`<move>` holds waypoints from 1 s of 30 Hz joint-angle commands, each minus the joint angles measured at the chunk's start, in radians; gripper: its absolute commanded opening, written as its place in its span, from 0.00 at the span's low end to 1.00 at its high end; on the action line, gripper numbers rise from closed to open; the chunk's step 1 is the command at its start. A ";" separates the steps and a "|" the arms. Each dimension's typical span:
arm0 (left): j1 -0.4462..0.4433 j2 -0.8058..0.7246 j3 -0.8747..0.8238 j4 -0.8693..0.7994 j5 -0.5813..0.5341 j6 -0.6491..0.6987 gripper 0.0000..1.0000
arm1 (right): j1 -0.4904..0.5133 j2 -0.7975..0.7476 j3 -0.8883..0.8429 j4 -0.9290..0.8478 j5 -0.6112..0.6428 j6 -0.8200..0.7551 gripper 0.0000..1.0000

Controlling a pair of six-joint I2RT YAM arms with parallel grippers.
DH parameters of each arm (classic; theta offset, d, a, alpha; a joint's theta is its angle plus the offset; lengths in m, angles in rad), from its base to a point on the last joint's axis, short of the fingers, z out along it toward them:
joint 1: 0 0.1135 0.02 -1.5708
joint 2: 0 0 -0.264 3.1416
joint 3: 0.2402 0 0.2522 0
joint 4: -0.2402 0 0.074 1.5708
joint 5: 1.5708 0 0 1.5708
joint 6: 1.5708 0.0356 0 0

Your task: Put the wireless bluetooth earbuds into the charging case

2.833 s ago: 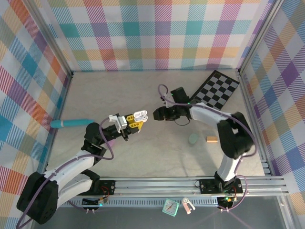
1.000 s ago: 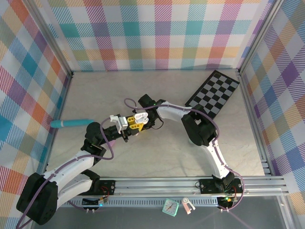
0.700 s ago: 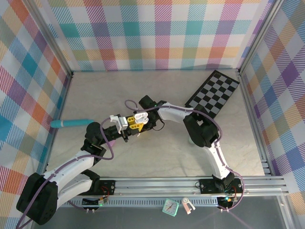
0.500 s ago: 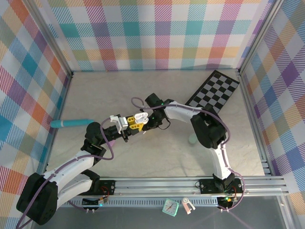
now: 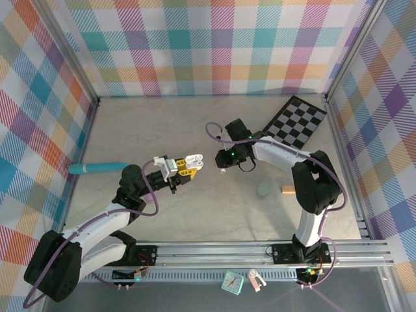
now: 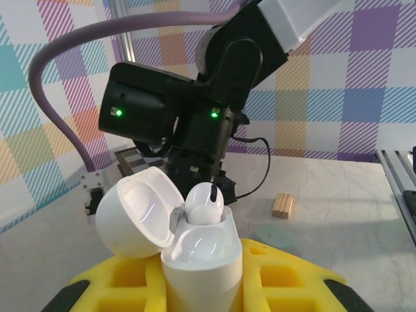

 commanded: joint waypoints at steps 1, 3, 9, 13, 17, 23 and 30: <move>0.005 -0.002 0.030 0.015 -0.002 0.017 0.14 | 0.008 -0.026 -0.058 -0.039 -0.023 -0.071 0.27; 0.005 0.001 0.030 0.016 -0.006 0.017 0.14 | 0.008 -0.031 -0.091 -0.047 -0.021 -0.063 0.27; 0.004 0.018 0.035 0.038 -0.014 0.012 0.14 | 0.000 -0.115 -0.158 0.016 0.026 0.045 0.42; 0.003 0.033 0.034 0.064 -0.009 0.009 0.14 | -0.010 -0.079 -0.108 -0.015 0.032 0.020 0.49; 0.002 0.029 0.017 0.105 0.012 0.007 0.14 | -0.026 0.037 0.014 -0.102 -0.009 -0.052 0.51; -0.001 -0.011 -0.005 0.091 0.013 -0.003 0.14 | -0.043 0.191 0.190 -0.159 -0.112 -0.154 0.51; -0.005 -0.027 -0.013 0.077 0.008 -0.001 0.14 | -0.047 0.335 0.322 -0.225 -0.168 -0.227 0.48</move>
